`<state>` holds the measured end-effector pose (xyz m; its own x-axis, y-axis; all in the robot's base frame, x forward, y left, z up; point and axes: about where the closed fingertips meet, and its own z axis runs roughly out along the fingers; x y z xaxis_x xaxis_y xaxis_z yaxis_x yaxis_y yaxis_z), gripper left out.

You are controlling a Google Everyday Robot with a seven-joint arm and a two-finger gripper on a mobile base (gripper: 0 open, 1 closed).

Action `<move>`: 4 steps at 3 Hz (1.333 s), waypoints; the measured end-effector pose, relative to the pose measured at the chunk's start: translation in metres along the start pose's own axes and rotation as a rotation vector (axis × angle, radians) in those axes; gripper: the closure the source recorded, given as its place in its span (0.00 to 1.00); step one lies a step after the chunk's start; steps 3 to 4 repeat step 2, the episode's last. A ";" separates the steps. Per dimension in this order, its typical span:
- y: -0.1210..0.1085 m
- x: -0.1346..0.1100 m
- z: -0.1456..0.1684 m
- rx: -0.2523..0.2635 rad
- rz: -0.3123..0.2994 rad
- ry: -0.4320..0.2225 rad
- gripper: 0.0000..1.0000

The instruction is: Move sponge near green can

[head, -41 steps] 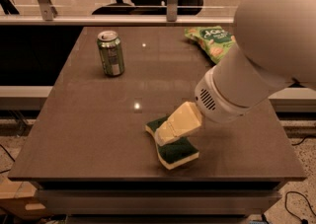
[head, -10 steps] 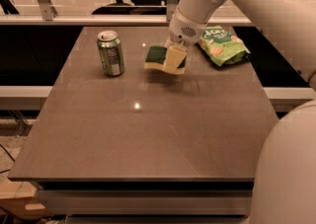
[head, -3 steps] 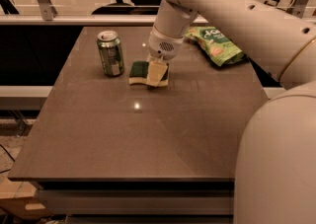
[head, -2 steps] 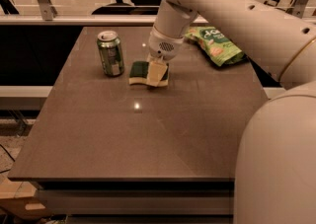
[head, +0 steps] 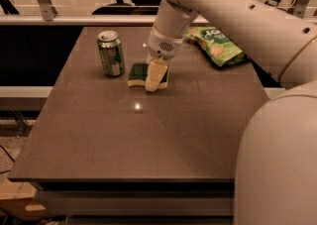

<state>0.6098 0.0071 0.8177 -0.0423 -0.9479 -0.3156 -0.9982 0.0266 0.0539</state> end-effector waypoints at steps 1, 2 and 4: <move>0.000 0.000 0.000 0.000 0.000 0.000 0.00; 0.000 0.000 0.000 0.000 0.000 0.000 0.00; 0.000 0.000 0.000 0.000 0.000 0.000 0.00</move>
Offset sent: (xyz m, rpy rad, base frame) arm 0.0000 0.0000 0.0005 0.0000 0.0000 0.0000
